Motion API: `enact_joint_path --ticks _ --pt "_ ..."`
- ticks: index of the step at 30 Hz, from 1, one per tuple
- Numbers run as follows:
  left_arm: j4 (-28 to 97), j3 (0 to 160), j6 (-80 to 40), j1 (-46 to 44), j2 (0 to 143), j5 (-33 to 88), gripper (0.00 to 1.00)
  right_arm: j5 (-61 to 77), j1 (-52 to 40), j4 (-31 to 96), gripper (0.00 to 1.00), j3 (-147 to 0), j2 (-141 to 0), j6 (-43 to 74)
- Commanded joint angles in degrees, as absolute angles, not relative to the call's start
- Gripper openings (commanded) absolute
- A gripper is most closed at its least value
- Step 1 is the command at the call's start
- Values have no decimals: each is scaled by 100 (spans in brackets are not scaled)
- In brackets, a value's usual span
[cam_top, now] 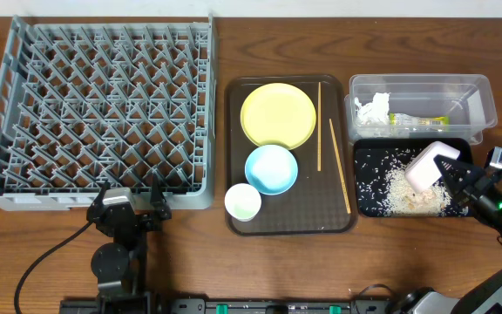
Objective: Sort waste into correct bins and load items into the dishwasher
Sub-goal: 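Carry the pink bowl over the black tray and tip out the rice, then bring the pink bowl back and set it on the brown tray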
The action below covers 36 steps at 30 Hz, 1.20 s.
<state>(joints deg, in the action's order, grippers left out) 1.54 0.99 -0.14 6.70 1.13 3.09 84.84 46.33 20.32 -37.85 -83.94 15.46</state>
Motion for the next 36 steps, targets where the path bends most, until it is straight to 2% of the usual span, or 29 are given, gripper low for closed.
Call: enact_joint_path --ticks 1,3,4,18,27,32,33,36 --pt "381 23 19 694 99 346 94 8377 4633 2018 1 -3765 -8401 1892" --pt "381 23 19 694 99 346 94 8453 4628 1964 1 -3765 -8401 1894" --pt "381 23 19 694 99 346 94 8917 4609 1761 1 -3765 -8401 1699" --pt "381 23 19 694 99 346 94 8938 4528 1632 1 -3767 -8390 2023" --pt "381 23 19 694 99 346 94 8941 3795 1048 1 -3787 -8298 2462" --pt "381 23 19 694 99 346 94 8938 2899 -958 1 -3887 -7981 3983" --pt "381 23 19 694 99 344 94 8914 2569 -2084 1 -3951 -7883 4853" --pt "381 23 19 694 99 346 94 8770 2018 -4364 1 -4115 -7846 6643"
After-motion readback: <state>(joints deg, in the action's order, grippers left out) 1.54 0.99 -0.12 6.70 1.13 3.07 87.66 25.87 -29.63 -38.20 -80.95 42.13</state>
